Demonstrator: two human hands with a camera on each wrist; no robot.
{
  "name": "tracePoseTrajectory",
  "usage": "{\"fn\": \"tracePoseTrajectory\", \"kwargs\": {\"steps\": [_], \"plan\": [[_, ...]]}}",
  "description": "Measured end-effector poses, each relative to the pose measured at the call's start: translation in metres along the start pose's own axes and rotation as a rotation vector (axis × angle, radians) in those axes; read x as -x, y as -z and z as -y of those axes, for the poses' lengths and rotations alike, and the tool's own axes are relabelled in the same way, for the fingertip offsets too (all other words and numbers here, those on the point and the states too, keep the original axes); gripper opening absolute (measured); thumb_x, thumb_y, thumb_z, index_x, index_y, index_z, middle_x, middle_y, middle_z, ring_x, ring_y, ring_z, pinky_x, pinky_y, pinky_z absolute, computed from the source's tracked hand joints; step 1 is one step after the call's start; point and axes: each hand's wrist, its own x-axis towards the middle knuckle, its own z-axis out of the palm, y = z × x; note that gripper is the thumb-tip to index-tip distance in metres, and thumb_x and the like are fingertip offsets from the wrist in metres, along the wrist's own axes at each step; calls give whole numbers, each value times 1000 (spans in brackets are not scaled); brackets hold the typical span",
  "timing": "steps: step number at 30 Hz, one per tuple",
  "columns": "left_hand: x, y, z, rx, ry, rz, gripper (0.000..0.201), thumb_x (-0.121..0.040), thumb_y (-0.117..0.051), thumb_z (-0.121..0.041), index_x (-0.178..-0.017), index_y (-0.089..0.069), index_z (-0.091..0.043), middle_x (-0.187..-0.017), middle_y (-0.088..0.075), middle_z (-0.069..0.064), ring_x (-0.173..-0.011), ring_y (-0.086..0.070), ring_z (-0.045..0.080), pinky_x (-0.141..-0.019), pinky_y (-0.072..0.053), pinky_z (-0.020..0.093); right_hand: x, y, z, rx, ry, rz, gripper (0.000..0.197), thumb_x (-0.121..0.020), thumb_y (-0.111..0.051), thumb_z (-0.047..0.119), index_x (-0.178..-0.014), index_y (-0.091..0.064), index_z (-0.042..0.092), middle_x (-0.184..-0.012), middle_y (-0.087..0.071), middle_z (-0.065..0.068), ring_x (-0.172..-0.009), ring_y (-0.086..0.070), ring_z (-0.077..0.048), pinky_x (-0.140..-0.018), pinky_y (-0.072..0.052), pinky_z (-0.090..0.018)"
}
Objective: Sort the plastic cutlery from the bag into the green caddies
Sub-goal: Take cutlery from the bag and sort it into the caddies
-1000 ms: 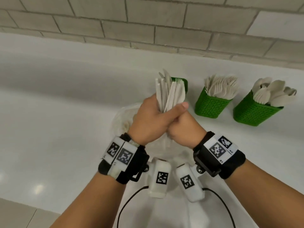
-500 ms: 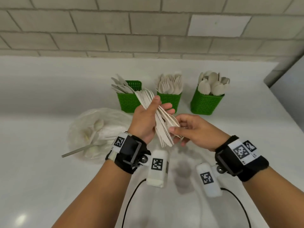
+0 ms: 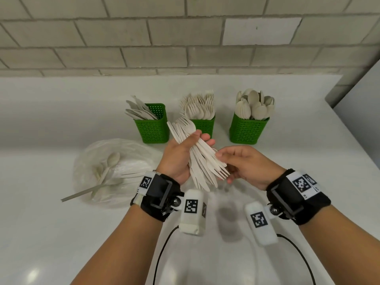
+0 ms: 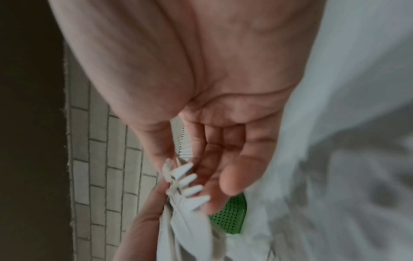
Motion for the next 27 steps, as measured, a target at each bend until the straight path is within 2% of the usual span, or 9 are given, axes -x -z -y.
{"fn": "tracePoseTrajectory", "kwargs": {"steps": [4,7,11,14,17,21,23,25,27], "plan": [[-1,5,-4,-18,-1,23,11,-97,-51,-2,-106,-56,0,-88,-74,13,-88,-73,26,-75,-61,40,-8,0,1,-68,-82,41,17,-95,-56,12,-92,-68,2,-74,-66,-10,-57,-59,-16,-50,-53,-26],[-1,10,-7,5,7,43,14,-97,-49,2,-109,-55,1,-103,-72,19,-95,-71,30,-80,-59,43,-13,0,0,-109,-112,-17,15,-96,-53,6,-89,-65,0,-71,-64,-10,-54,-62,-16,-48,-53,-26],[-2,19,-9,-22,-3,41,16,-97,-46,5,-109,-55,0,-112,-69,21,-97,-71,31,-79,-58,49,-16,5,1,19,-17,-253,12,-97,-53,3,-92,-64,5,-75,-64,-12,-58,-68,-15,-44,-52,-24],[-2,19,-7,-30,-10,61,17,-96,-47,6,-109,-56,-1,-109,-70,19,-98,-71,30,-80,-57,52,-17,9,5,-74,79,-391,12,-93,-58,0,-102,-64,2,-87,-68,-15,-62,-69,-15,-48,-54,-24],[1,14,-4,-69,26,148,16,-95,-47,6,-106,-57,-2,-104,-71,19,-95,-71,29,-77,-59,49,-14,4,8,-185,167,-297,25,-84,-64,-10,-107,-66,0,-86,-66,-13,-69,-67,-18,-57,-54,-22],[4,13,-1,-184,30,168,16,-94,-49,6,-107,-58,0,-90,-74,14,-81,-73,25,-69,-61,44,-9,6,20,-299,182,-286,25,-87,-53,-14,-93,-70,3,-74,-63,-6,-61,-54,-13,-53,-43,-22],[3,16,0,-198,-4,113,15,-95,-49,5,-105,-58,-1,-87,-74,11,-79,-73,24,-69,-61,43,-8,15,28,-357,153,-324,27,-86,-46,-14,-85,-69,1,-87,-69,-11,-59,-52,-14,-52,-41,-23],[0,19,-2,-188,-59,68,14,-96,-50,3,-106,-59,-1,-91,-74,11,-84,-73,23,-73,-61,42,-8,21,30,-247,104,-349,30,-84,-41,-16,-77,-66,1,-104,-71,-14,-58,-51,-14,-52,-40,-22],[-2,21,-5,-202,-114,51,15,-95,-51,3,-107,-61,1,-101,-71,13,-94,-71,23,-78,-60,44,-8,20,28,-85,50,-331,32,-83,-41,-18,-72,-64,2,-104,-71,-13,-58,-50,-14,-52,-39,-22]]}}
